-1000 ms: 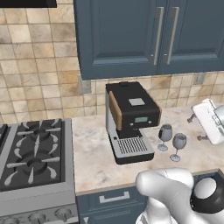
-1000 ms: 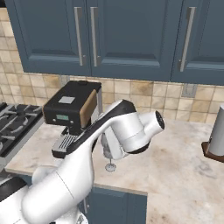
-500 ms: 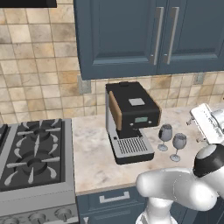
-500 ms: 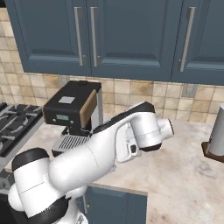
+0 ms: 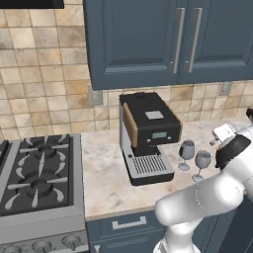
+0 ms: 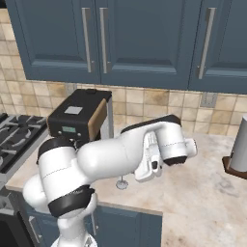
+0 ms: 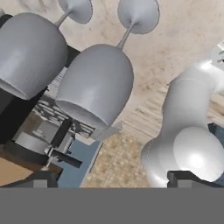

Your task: Retrieve the wine glasses from the counter and place one next to each plate.

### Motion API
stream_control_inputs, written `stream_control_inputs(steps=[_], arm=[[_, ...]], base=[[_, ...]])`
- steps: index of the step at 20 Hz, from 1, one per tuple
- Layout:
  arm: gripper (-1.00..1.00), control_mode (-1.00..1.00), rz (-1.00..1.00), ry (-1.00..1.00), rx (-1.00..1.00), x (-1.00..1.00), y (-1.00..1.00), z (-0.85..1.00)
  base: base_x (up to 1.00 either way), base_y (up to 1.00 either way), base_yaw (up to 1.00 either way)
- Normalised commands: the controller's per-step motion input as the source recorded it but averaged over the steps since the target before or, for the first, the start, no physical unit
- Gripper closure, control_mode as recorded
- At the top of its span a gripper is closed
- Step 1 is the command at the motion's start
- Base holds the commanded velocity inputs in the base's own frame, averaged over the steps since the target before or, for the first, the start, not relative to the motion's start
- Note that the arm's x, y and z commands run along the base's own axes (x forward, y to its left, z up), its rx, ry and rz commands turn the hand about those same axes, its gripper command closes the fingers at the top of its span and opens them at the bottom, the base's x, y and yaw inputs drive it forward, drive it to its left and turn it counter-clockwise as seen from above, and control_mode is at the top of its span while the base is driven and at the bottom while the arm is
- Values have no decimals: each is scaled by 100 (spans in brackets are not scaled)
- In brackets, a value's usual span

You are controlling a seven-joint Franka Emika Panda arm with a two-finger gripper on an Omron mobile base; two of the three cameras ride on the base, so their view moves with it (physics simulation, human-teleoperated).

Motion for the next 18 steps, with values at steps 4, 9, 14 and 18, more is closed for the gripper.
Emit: stream_control_inputs(steps=[4, 9, 14, 18], arm=[[-100, -100, 0, 27, 4, 6, -26, -12], [-100, -100, -4, 8, 1, 2, -19, -15], [-100, -100, -16, 0, 0, 0, -2, -12], [-100, -100, -21, 0, 0, 0, 0, -16]], base=[[0, 0, 0], [0, 0, 0], [0, 0, 0], [0, 0, 0]])
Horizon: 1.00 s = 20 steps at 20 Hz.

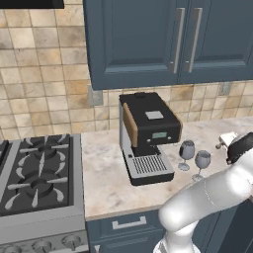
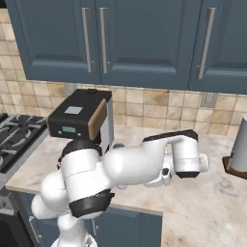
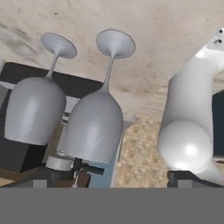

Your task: Retrieve the wine glasses from the counter and place one next to each plate.

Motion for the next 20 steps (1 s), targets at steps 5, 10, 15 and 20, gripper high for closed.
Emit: stream_control_inputs(steps=[5, 10, 15, 20], arm=[[-100, -100, -25, 6, 0, 2, 0, -24], [-100, -100, -18, 32, 0, 11, 0, -17], [-100, -100, -5, 42, 0, 4, 0, -12], [-100, -100, -2, 17, 0, 0, 0, -21]], base=[[0, 0, 0], [0, 0, 0], [0, 0, 0], [0, 0, 0]])
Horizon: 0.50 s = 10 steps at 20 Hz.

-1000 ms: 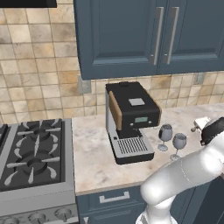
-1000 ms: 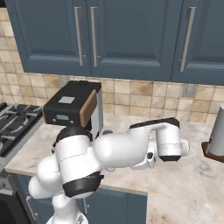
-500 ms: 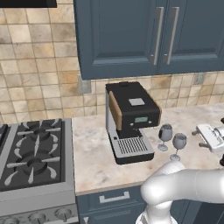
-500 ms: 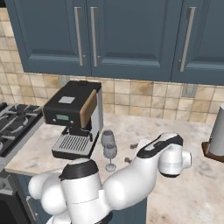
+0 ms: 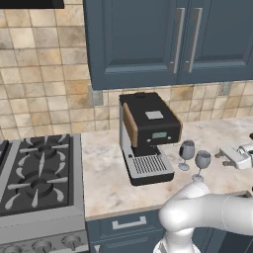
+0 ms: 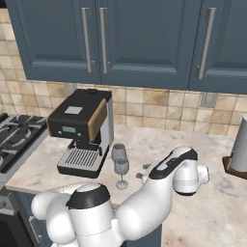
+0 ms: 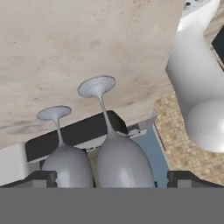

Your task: Retrieve the wine glasses from the counter and place one next to each plate.

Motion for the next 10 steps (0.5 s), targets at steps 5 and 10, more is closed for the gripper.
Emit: stream_control_inputs(steps=[5, 10], arm=[[-100, -100, -1, -4, 0, 1, 12, -32], [-100, -100, 0, -7, 0, 5, 4, -18]], base=[[0, 0, 0], [0, 0, 0]])
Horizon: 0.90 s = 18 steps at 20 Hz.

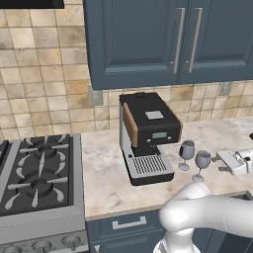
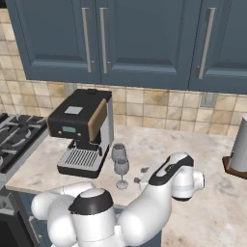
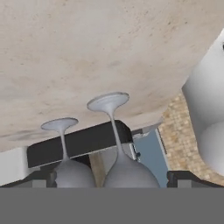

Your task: Retrieve the wine glasses from the counter and place one next to each plate.

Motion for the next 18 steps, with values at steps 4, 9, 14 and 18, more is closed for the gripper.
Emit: stream_control_inputs(steps=[4, 9, 14, 18], arm=[[-100, -100, 0, 0, 0, 1, 13, -18], [-100, -100, 0, 0, 0, 0, 19, -11], [-100, -100, 0, 1, 0, 0, 16, -10], [-100, -100, 0, 8, 0, 1, 21, -9]], base=[[0, 0, 0], [0, 0, 0], [0, 0, 0], [0, 0, 0]])
